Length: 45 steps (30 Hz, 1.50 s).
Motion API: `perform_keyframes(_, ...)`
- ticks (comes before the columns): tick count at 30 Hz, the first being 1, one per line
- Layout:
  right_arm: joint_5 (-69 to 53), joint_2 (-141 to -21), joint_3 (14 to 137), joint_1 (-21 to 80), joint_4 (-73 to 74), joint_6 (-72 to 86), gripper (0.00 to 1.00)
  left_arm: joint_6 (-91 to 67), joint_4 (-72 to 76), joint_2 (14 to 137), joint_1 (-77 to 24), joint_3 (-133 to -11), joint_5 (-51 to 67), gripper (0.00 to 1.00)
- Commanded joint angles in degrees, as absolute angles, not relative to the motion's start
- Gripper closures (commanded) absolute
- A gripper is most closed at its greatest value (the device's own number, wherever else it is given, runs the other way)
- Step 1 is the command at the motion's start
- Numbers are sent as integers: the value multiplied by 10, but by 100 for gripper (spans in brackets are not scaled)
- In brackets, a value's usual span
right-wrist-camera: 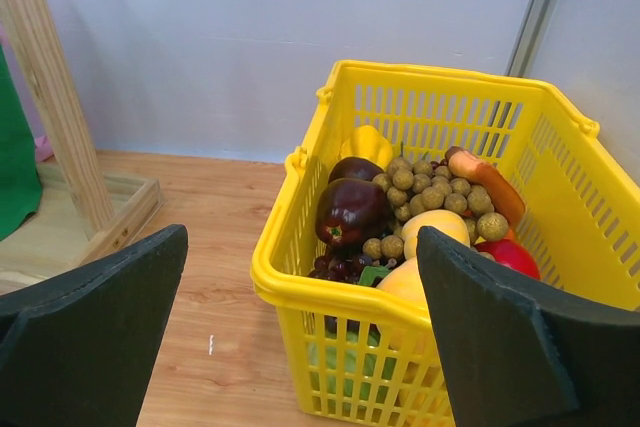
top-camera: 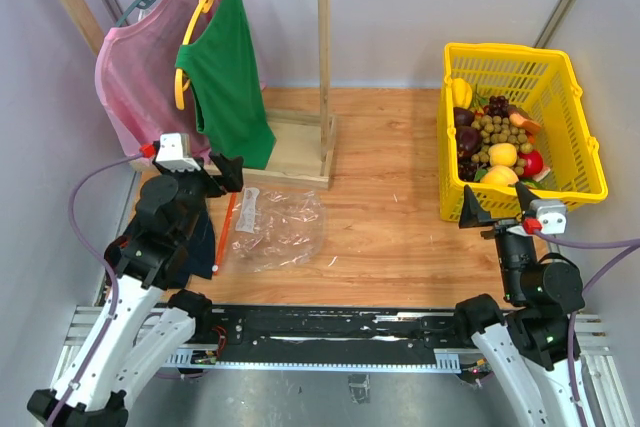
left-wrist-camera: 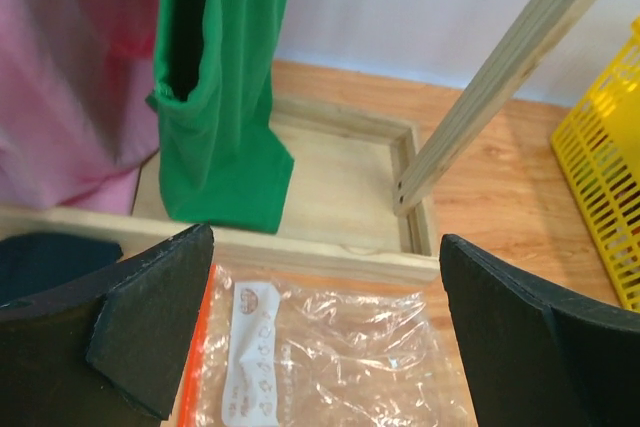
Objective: Place the food in the zip-top bag and seal the zipper
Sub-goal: Pick up the zipper food storage bag at the center of the board.
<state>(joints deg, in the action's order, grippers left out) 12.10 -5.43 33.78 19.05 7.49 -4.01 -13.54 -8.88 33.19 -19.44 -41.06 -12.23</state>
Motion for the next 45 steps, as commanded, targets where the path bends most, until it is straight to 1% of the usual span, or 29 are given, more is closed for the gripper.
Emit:
perform_keyframes(1, 106, -44, 334, 186, 60, -29, 2, -207, -165, 392, -189, -437, -169, 1)
perform_keyframes(5, 96, -40, 332, 196, 61, -34, 2, -252, -205, 462, -189, -435, -182, 3)
perform_keyframes(10, 93, -42, 332, 216, 63, -37, 2, -260, -223, 557, -189, -430, -180, 4)
perform_keyframes(15, 95, -34, 331, 224, 66, -40, 2, -262, -225, 632, -177, -421, -119, 4)
perform_keyframes(18, 99, -25, 329, 225, 65, -44, 2, -271, -217, 674, -163, -413, -76, 7)
perform_keyframes(20, 100, -22, 329, 228, 66, -44, 2, -275, -215, 699, -160, -412, -65, 9)
perform_keyframes(25, 103, -20, 328, 238, 67, -45, 2, -276, -218, 753, -161, -416, -53, 20)
perform_keyframes(30, 110, -14, 326, 243, 67, -47, 2, -275, -212, 781, -161, -415, -43, 23)
perform_keyframes(38, 108, -15, 326, 250, 68, -46, 2, -269, -195, 824, -161, -415, -27, 34)
perform_keyframes(43, 107, -18, 328, 251, 70, -44, 2, -265, -191, 845, -162, -419, -23, 45)
perform_keyframes(45, 103, -21, 329, 252, 71, -43, 2, -265, -187, 848, -165, -419, -24, 52)
